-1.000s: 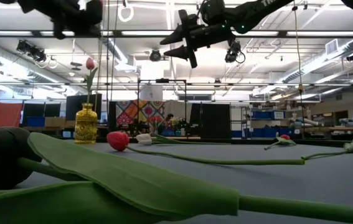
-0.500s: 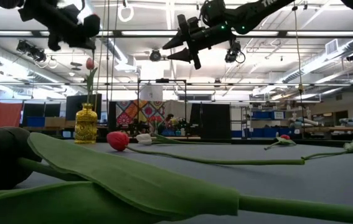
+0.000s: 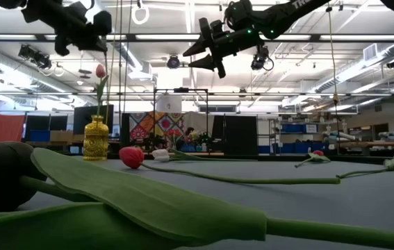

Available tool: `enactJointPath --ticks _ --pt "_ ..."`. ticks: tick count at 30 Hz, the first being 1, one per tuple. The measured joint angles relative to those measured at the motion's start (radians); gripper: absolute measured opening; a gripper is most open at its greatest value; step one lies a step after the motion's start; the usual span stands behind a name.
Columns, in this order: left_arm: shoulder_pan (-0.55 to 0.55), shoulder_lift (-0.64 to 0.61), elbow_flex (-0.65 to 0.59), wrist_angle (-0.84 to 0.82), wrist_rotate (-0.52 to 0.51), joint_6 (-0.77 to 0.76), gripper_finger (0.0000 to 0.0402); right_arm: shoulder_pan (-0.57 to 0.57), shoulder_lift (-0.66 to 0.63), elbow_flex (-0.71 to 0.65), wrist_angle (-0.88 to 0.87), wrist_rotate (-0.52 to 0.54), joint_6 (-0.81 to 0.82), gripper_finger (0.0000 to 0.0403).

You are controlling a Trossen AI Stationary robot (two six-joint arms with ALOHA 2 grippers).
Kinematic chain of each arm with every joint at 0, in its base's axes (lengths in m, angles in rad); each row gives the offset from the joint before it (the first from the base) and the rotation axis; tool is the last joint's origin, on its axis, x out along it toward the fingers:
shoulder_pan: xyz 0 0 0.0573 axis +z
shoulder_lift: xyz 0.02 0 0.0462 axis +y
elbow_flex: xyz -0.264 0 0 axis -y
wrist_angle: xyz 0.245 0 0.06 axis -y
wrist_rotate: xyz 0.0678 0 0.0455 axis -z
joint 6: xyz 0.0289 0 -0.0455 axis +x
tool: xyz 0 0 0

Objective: Sort flowers into vase by color
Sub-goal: Put the pink flower into the yellow vase, then put the top red flower into the yellow vase

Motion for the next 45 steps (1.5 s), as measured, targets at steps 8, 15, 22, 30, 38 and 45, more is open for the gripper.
enactJointPath --ticks 8,15,22,30,38,45 --pt "0.012 0.003 0.086 -0.147 0.02 0.089 0.0004 0.0 0.0 0.0 0.0 -0.007 0.015 0.0195" --pt "0.012 0.025 0.086 -0.184 0.012 0.086 0.0004 0.001 0.0 0.0 0.0 -0.006 0.015 0.0195" --pt "0.039 0.056 0.085 -0.139 0.003 0.067 0.0004 0.002 0.0 0.0 0.0 -0.007 0.015 0.0195" --pt "0.039 0.062 0.085 -0.19 -0.002 0.024 0.0028 0.002 0.0 0.0 -0.032 -0.007 0.056 0.0197" --pt "0.037 0.062 0.086 -0.248 0.003 0.021 0.0155 0.036 0.0 0.0 -0.318 0.006 0.066 0.0208" --pt "0.037 0.108 0.212 -0.559 0.049 0.021 0.023 0.081 -0.005 0.0 -0.648 0.019 0.108 0.0204"
